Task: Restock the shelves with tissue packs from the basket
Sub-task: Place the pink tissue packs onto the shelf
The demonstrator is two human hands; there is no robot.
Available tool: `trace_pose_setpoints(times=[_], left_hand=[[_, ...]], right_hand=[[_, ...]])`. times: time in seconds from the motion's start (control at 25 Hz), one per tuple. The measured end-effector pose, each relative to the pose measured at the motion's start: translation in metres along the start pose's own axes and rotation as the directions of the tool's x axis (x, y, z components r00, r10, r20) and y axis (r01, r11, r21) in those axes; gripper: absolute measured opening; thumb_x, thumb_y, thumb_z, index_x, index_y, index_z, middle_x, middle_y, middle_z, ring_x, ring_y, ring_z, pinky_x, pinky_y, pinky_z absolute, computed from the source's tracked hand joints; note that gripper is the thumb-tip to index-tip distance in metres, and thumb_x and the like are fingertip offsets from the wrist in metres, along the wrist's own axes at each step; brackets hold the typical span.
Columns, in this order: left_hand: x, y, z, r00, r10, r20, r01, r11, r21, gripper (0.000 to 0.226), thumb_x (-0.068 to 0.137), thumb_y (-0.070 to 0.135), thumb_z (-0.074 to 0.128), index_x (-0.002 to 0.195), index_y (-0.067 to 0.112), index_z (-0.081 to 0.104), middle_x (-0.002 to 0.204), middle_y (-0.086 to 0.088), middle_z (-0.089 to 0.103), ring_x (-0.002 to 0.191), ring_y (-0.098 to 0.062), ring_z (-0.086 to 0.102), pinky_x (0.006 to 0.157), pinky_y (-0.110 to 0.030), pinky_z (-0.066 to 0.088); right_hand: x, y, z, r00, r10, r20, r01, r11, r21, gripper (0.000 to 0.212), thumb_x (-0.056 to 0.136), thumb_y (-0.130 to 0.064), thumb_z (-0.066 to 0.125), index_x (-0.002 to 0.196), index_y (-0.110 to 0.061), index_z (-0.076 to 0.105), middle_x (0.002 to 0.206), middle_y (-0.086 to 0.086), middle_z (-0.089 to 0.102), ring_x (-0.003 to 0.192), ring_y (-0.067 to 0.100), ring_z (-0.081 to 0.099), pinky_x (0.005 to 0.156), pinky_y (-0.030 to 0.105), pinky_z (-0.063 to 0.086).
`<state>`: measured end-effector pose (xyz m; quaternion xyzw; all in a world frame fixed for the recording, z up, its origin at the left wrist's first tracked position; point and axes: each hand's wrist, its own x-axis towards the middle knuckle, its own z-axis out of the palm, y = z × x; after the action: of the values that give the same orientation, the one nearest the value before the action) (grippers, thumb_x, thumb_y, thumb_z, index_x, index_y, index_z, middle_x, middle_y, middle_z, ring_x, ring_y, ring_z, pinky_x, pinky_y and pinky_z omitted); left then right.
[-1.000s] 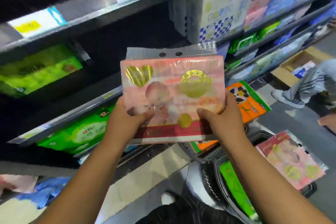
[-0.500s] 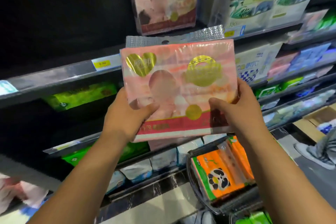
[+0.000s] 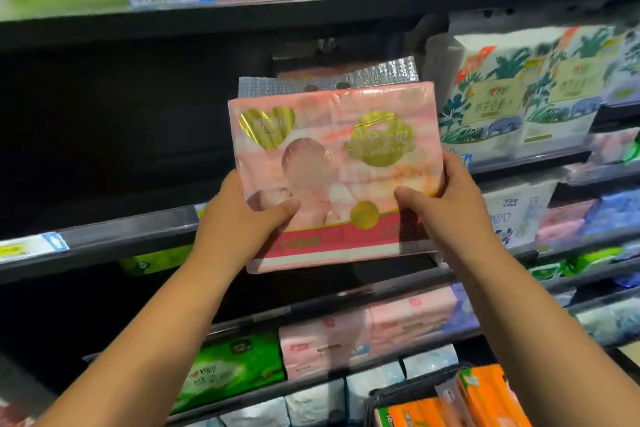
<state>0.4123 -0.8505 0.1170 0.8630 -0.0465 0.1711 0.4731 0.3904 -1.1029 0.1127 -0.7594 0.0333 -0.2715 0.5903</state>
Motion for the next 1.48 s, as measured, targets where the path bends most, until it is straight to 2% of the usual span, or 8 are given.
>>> trace_pose_setpoints(times=[0.2, 0.4, 0.64, 0.76, 0.92, 1.08, 1.2, 1.48], left_hand=[[0.034, 0.023, 0.01, 0.997, 0.014, -0.076, -0.011, 0.999, 0.044, 0.069, 0.071, 0.047, 0.078, 0.129, 0.03, 0.046, 0.119, 0.011, 0.059, 0.106, -0.014, 0.056, 0.083, -0.035, 0.045], [0.06, 0.034, 0.02, 0.993, 0.0, -0.115, 0.003, 1.0, 0.029, 0.066, 0.075, 0.041, 0.078, 0.131, 0.029, 0.045, 0.121, 0.009, 0.058, 0.108, -0.014, 0.055, 0.089, -0.038, 0.047], [0.079, 0.035, 0.042, 0.984, 0.033, -0.173, -0.019, 0.997, 0.081, 0.071, 0.076, 0.043, 0.076, 0.136, 0.027, 0.041, 0.124, 0.009, 0.055, 0.108, -0.013, 0.053, 0.085, -0.032, 0.043], [0.091, 0.037, 0.048, 0.98, 0.036, -0.197, -0.018, 0.996, 0.092, 0.067, 0.076, 0.044, 0.076, 0.132, 0.03, 0.043, 0.117, 0.013, 0.055, 0.104, -0.01, 0.054, 0.081, -0.029, 0.042], [0.107, 0.04, 0.054, 0.974, 0.038, -0.224, -0.032, 0.999, 0.03, 0.067, 0.076, 0.041, 0.077, 0.132, 0.032, 0.042, 0.119, 0.014, 0.056, 0.106, -0.009, 0.055, 0.086, -0.032, 0.046], [0.122, 0.035, 0.062, 0.973, 0.026, -0.227, -0.03, 0.999, -0.011, 0.071, 0.077, 0.036, 0.078, 0.136, 0.027, 0.039, 0.112, 0.018, 0.051, 0.104, -0.007, 0.05, 0.083, -0.027, 0.039], [0.126, 0.023, 0.076, 0.974, 0.008, -0.228, -0.013, 1.0, -0.018, 0.081, 0.079, 0.033, 0.077, 0.144, 0.022, 0.03, 0.114, 0.014, 0.049, 0.104, -0.007, 0.047, 0.085, -0.025, 0.037], [0.143, 0.007, 0.102, 0.983, -0.046, -0.178, 0.051, 0.998, 0.026, 0.088, 0.082, 0.029, 0.075, 0.149, 0.018, 0.019, 0.122, 0.002, 0.054, 0.105, -0.014, 0.052, 0.081, -0.024, 0.036]], right_hand=[[0.049, 0.0, 0.002, 0.999, -0.05, 0.021, 0.05, 0.998, 0.033, 0.057, 0.076, -0.009, 0.077, 0.125, -0.025, 0.053, 0.112, -0.005, 0.065, 0.101, 0.014, 0.063, 0.091, 0.039, 0.052], [0.084, 0.004, 0.007, 0.994, -0.1, 0.052, 0.097, 0.994, 0.049, 0.054, 0.077, -0.008, 0.076, 0.123, -0.024, 0.053, 0.114, -0.005, 0.064, 0.102, 0.013, 0.062, 0.088, 0.033, 0.051], [0.118, 0.011, 0.011, 0.987, -0.13, 0.092, 0.125, 0.991, 0.051, 0.053, 0.08, -0.006, 0.073, 0.119, -0.033, 0.047, 0.105, -0.016, 0.058, 0.1, 0.008, 0.058, 0.086, 0.029, 0.047], [0.136, 0.015, 0.013, 0.983, -0.151, 0.107, 0.148, 0.988, 0.033, 0.048, 0.08, -0.008, 0.073, 0.115, -0.032, 0.051, 0.106, -0.013, 0.062, 0.102, 0.012, 0.061, 0.091, 0.037, 0.05], [0.156, 0.013, 0.014, 0.981, -0.167, 0.099, 0.165, 0.986, 0.034, 0.057, 0.082, -0.008, 0.073, 0.13, -0.025, 0.048, 0.112, -0.013, 0.056, 0.105, 0.009, 0.055, 0.089, 0.03, 0.045], [0.171, 0.021, 0.026, 0.979, -0.183, 0.095, 0.182, 0.983, 0.025, 0.063, 0.081, -0.008, 0.073, 0.135, -0.02, 0.044, 0.116, -0.012, 0.055, 0.108, 0.01, 0.054, 0.094, 0.033, 0.045], [0.176, 0.038, 0.034, 0.979, -0.181, 0.09, 0.181, 0.983, 0.003, 0.065, 0.081, -0.007, 0.072, 0.138, -0.019, 0.042, 0.119, -0.009, 0.055, 0.107, 0.01, 0.052, 0.09, 0.027, 0.041], [0.192, 0.077, 0.049, 0.988, -0.108, 0.108, 0.119, 0.988, -0.103, 0.069, 0.083, -0.012, 0.073, 0.142, -0.015, 0.036, 0.129, 0.006, 0.06, 0.116, 0.027, 0.057, 0.085, 0.024, 0.038]])
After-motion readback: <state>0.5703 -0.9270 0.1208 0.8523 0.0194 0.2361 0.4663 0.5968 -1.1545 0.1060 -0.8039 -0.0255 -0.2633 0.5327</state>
